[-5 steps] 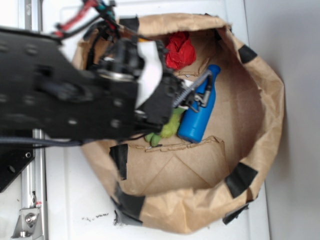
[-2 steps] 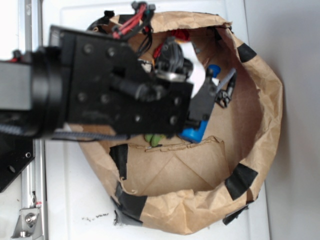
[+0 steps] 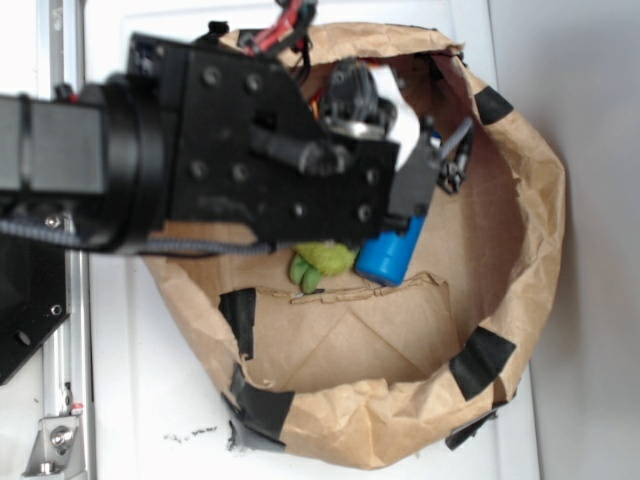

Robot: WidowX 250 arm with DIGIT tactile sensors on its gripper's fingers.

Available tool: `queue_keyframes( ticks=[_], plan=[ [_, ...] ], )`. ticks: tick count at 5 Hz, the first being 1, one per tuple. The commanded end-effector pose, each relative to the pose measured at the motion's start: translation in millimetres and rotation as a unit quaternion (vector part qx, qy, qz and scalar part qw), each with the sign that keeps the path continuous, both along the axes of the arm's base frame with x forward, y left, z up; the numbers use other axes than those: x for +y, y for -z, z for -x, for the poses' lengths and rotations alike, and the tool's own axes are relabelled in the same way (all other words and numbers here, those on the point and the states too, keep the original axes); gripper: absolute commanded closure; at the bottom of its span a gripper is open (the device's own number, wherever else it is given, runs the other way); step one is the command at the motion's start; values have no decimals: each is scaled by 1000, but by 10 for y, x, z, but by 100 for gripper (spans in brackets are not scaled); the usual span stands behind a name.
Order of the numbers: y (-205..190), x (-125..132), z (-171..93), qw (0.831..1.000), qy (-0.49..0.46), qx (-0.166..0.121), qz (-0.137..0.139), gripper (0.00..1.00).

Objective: Grab the red paper.

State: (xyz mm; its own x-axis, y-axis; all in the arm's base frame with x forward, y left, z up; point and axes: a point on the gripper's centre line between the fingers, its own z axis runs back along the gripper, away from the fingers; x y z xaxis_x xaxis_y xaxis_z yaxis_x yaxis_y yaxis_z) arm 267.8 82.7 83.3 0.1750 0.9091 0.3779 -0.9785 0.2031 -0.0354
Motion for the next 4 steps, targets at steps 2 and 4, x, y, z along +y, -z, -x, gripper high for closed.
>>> queue_keyframes(
  ticks=[2,4],
  plan=[
    [114,245,22,999,-8,-48,-13,0],
    [245,271,28,998,-17,-58,-11,0]
  ],
)
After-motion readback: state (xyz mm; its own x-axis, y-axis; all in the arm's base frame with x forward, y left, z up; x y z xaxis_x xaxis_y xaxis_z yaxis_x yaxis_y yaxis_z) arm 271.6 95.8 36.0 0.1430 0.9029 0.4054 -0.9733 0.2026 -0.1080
